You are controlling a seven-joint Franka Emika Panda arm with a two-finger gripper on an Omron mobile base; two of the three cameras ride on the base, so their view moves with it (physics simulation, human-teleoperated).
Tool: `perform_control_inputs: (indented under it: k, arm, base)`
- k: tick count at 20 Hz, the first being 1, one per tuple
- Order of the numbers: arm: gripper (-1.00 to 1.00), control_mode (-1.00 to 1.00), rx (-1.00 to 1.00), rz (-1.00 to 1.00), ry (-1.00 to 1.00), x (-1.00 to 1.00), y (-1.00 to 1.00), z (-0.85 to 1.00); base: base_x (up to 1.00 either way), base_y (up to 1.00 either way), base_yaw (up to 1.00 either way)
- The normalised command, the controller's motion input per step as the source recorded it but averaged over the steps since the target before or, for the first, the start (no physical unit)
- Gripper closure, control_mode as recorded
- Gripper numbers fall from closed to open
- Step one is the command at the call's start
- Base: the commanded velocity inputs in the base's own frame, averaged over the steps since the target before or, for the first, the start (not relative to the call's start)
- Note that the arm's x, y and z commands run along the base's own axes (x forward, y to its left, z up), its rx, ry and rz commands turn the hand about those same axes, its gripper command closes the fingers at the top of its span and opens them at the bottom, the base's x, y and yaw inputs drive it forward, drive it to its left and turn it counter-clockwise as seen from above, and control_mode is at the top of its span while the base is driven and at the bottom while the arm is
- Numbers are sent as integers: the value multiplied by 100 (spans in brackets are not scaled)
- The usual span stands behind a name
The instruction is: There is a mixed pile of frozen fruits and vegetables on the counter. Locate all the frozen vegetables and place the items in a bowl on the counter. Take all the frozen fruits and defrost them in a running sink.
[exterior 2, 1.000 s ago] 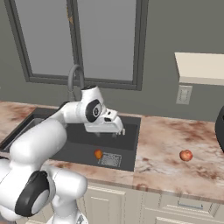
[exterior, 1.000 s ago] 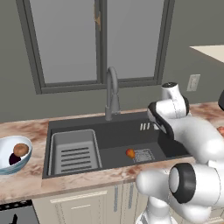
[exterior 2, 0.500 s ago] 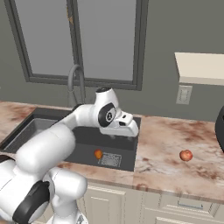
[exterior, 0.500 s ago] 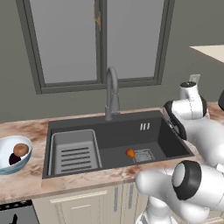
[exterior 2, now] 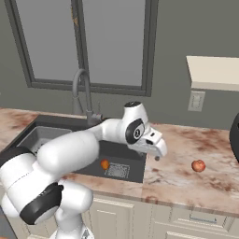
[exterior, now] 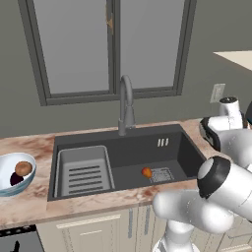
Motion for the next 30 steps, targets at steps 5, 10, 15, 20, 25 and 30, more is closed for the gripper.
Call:
perform_control_inputs:
  k: [5,10,15,20,25,30]
  arm:
    - [-100,-100,-1,-9,-26,-12,-55,0]
    - [-100,-100,-9,-2,-24,-1,-35,-1]
    - [-100,-100,-15,0,-7,10,-44,0]
    - [-100,-100,-5,0,0,1,-41,0]
    - [-100,-100,0,0,0,2,-21,0]
    - [-100,-100,0,0,5,21,-29,0]
  base:
    - [0,0,0]
    - [0,0,0]
    - [0,0,0]
    - [0,0,0]
    - [0,0,0]
    - [0,0,0]
